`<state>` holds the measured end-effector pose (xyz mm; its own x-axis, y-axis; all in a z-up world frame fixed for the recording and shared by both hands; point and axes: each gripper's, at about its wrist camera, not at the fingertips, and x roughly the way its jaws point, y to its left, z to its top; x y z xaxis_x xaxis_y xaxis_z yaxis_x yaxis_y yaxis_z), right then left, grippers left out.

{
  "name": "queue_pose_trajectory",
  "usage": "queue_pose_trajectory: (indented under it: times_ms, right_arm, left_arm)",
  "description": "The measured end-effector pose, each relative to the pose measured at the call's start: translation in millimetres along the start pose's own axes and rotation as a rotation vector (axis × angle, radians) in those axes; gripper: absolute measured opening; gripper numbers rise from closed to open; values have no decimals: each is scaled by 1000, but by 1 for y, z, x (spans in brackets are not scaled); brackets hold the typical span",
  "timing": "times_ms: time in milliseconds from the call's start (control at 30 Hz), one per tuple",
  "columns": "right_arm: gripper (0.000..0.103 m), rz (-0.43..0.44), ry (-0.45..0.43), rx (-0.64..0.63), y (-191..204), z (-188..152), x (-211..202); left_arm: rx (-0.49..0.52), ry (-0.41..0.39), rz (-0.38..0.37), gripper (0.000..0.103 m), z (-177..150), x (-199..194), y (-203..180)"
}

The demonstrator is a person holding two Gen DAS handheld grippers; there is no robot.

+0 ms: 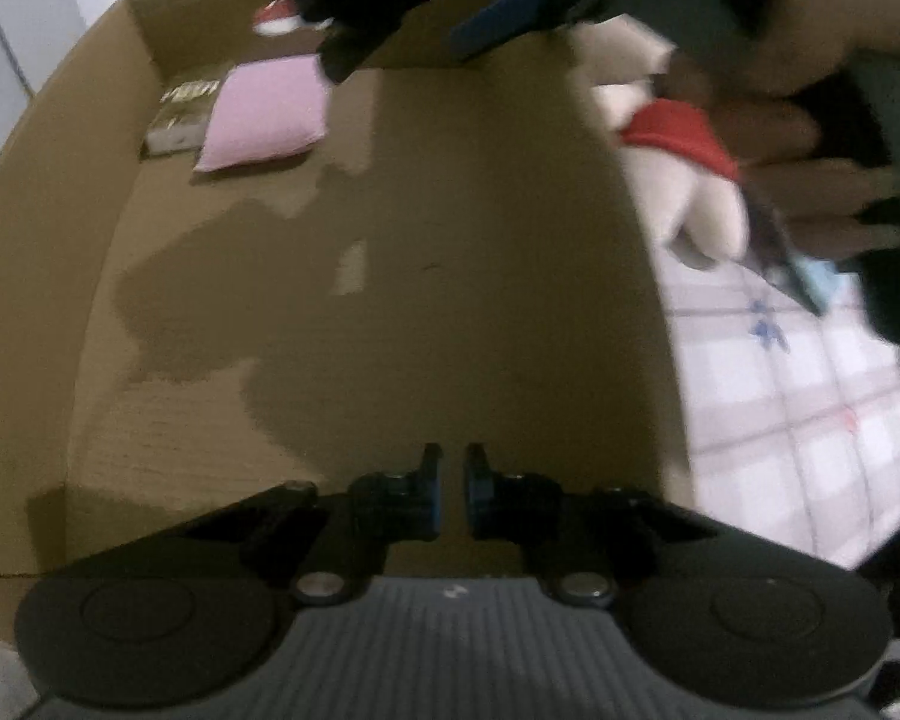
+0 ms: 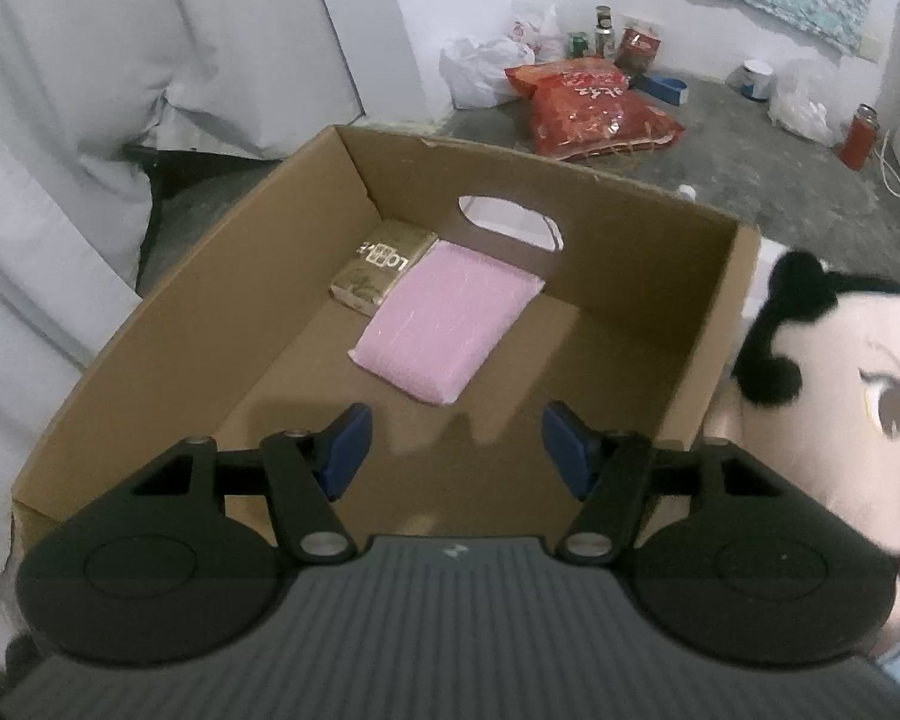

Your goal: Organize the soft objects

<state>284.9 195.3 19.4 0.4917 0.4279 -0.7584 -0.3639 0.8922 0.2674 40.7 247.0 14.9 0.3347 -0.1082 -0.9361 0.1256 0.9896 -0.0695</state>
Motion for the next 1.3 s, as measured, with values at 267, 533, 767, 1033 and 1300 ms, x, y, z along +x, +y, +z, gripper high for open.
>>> queue_pose_trajectory:
  times_ms: [267,533,767,1033,1300]
  right_arm:
    - [54,13,16,-6,-2,-22,-27]
    - [54,43,29,-55,7,-58,-61]
    - [64,132,-96,-60,-4,-73,-115]
    - [77,46,-335,5,-136,-122,-258]
    - [77,-201,-432,181,-295,-176,-314]
  left_arm:
    - [-1,79,-133,9,-34,-10,-11]
    - [-10,104,-107,17,-66,-29,-13]
    - [133,-82,226,66,-69,-76,-27]
    - [145,-313,294,67,-38,-134,-59]
    - [271,-451,39,67,19,-105,-166]
